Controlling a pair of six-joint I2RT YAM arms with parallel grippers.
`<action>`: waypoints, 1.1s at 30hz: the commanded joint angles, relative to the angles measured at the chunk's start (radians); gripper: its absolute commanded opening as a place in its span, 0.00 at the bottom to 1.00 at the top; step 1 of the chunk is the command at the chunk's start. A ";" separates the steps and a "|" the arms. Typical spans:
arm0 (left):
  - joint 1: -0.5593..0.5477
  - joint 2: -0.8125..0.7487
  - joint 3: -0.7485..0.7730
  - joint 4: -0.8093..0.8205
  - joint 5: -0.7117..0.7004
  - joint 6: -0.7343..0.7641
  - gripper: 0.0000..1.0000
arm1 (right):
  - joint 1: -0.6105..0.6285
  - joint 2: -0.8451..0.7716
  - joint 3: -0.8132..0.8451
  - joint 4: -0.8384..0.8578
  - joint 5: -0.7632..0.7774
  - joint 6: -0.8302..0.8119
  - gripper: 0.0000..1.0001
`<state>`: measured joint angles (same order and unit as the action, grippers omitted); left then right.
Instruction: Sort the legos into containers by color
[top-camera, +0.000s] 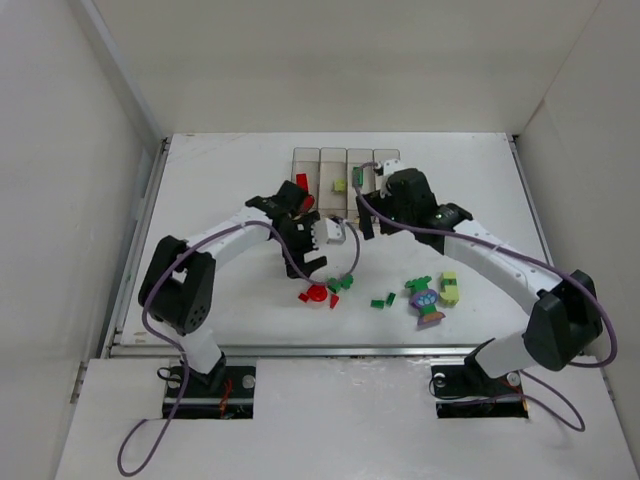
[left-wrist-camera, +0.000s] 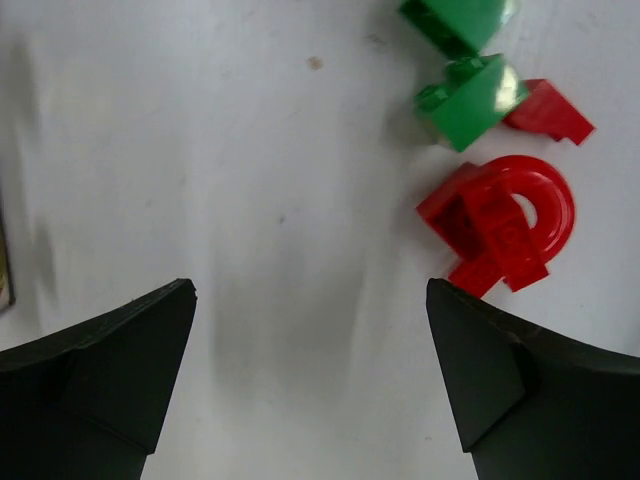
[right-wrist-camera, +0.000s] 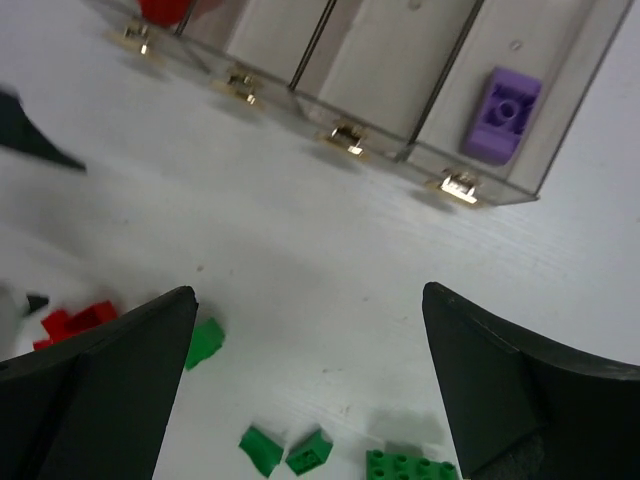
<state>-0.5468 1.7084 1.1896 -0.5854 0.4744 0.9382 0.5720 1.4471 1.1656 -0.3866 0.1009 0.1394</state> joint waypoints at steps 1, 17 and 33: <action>0.070 -0.131 -0.034 0.116 -0.063 -0.238 1.00 | 0.023 -0.048 -0.053 -0.029 -0.047 0.014 1.00; 0.352 -0.435 -0.231 0.231 -0.619 -0.863 1.00 | 0.106 -0.065 -0.194 0.052 -0.061 0.529 1.00; 0.426 -0.678 -0.344 0.337 -0.577 -0.875 1.00 | 0.215 0.156 -0.256 0.166 0.029 0.897 1.00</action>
<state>-0.1226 1.0626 0.8719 -0.2813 -0.1062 0.0696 0.7853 1.5612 0.8993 -0.2623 0.1040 0.9524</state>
